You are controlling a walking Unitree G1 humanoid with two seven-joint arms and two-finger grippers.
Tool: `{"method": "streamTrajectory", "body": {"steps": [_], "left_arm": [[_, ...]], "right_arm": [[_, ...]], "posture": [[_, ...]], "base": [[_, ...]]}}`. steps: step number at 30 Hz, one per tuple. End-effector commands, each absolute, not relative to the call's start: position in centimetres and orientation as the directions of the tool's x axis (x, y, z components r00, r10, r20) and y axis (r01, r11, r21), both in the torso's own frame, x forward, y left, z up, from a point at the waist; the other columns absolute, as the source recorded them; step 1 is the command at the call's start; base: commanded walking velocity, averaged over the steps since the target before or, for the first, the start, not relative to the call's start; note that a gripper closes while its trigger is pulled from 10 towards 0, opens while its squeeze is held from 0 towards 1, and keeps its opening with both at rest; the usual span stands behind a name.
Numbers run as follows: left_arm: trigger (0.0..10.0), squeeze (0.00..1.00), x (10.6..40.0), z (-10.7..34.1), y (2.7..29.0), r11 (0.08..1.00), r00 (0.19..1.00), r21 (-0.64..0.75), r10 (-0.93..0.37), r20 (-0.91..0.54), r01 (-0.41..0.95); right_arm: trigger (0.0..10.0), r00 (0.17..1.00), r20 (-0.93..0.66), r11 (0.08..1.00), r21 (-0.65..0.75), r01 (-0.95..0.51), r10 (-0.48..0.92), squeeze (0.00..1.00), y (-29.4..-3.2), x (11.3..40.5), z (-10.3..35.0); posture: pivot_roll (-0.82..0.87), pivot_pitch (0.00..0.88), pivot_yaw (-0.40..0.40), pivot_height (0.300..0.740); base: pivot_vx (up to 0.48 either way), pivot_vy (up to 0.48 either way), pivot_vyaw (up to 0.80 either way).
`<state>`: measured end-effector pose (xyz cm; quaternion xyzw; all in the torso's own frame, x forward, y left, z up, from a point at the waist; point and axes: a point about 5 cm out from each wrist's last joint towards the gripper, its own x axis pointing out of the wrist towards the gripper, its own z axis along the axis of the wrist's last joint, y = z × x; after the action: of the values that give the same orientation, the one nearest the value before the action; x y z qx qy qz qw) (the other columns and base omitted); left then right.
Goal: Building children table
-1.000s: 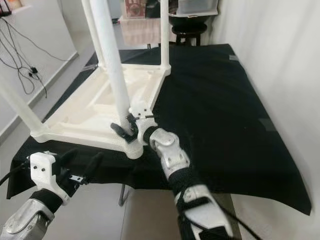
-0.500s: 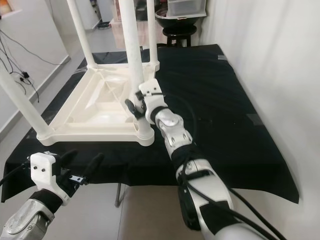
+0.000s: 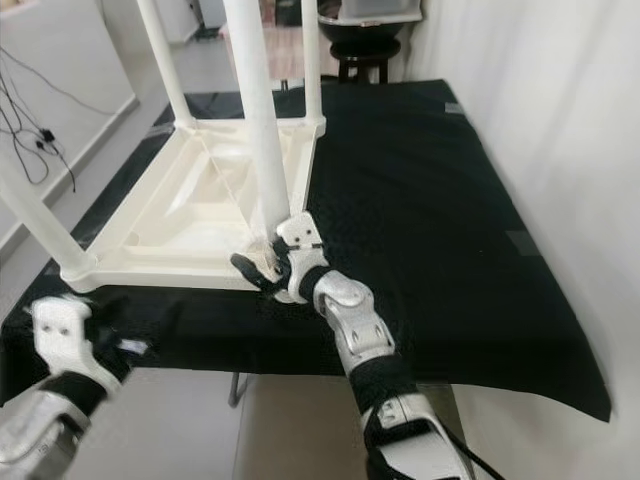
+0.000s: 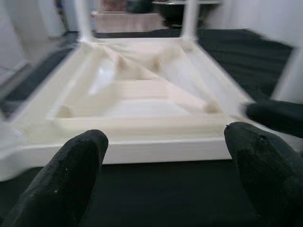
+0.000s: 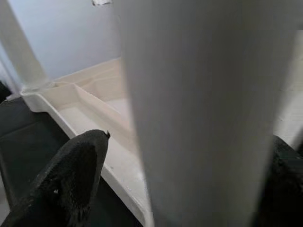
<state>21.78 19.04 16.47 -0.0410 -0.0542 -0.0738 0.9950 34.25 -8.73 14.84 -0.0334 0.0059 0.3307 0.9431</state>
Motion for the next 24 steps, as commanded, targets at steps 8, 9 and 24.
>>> {"method": "streamTrajectory", "body": {"steps": [8, 9, 24], "left_arm": [[10.0, 0.0, 21.7, 15.9, 20.3, 0.994, 0.994, -0.076, -0.077, 0.077, 0.083], [10.0, 0.0, 21.7, 15.9, 20.5, 0.995, 0.995, -0.076, -0.066, 0.075, 0.072], [10.0, 0.0, 21.4, 14.4, 22.0, 0.996, 0.997, -0.048, 0.079, 0.023, -0.078]], "right_arm": [[10.0, 0.887, -0.047, 0.884, -0.074, -0.462, 0.459, 0.0, -12.7, 32.9, 15.1], [10.0, 0.893, -0.058, 0.891, -0.068, -0.449, 0.446, 0.0, -13.1, 32.5, 15.0], [10.0, 0.916, -0.104, 0.92, -0.017, -0.391, 0.387, 0.0, -14.3, 27.3, 14.1]], "posture": [[-0.02, 0.059, 0.081, 0.74], [-0.02, 0.059, 0.081, 0.74], [-0.05, 0.057, 0.087, 0.74]], "base": [[0.0, 0.0, 0.0], [0.0, 0.0, 0.0], [0.0, 0.0, 0.0]]}}
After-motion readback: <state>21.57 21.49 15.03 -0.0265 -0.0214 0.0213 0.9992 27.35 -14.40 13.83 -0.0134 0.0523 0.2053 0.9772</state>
